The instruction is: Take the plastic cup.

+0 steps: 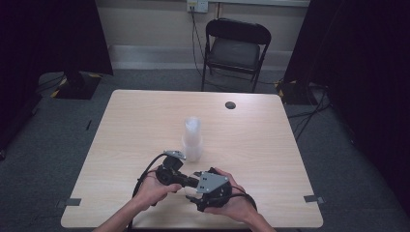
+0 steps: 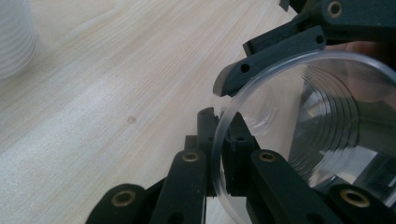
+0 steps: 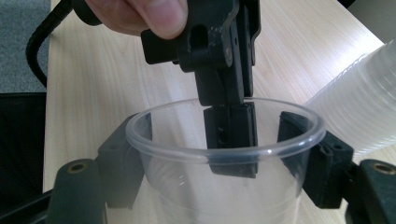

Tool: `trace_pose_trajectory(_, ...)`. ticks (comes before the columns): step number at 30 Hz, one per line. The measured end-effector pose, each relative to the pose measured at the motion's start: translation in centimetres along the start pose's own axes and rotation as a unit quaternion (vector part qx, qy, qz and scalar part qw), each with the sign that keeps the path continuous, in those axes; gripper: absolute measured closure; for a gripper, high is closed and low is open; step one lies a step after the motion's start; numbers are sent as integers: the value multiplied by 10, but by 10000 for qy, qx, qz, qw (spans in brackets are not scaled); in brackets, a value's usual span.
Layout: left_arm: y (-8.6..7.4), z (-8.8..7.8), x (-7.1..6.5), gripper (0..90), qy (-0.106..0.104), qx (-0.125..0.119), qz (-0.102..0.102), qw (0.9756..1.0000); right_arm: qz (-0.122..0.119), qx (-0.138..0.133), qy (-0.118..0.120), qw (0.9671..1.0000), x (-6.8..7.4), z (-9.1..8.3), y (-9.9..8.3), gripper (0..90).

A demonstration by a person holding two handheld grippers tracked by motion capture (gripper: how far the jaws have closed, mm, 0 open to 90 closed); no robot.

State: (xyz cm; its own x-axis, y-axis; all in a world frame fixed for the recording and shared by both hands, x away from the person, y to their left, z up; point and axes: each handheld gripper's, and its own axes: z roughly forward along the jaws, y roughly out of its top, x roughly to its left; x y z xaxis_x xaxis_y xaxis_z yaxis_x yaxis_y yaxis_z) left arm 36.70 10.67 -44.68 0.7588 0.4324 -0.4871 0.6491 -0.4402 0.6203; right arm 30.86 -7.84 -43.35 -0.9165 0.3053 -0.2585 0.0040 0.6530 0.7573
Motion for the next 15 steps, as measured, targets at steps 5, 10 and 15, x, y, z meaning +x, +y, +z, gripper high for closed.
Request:
trace_pose_trajectory(5,0,2,-2,866,107,97,61,9999,29,-26,4,10000,0,0,1,265)
trace_pose_trajectory(10,1,0,-3,865,123,56,51,9999,54,-42,6,10000,0,-1,1,277)
trace_pose_trajectory(15,1,0,-4,858,138,-1,46,9999,82,-92,3,9999,-2,-3,1,287)
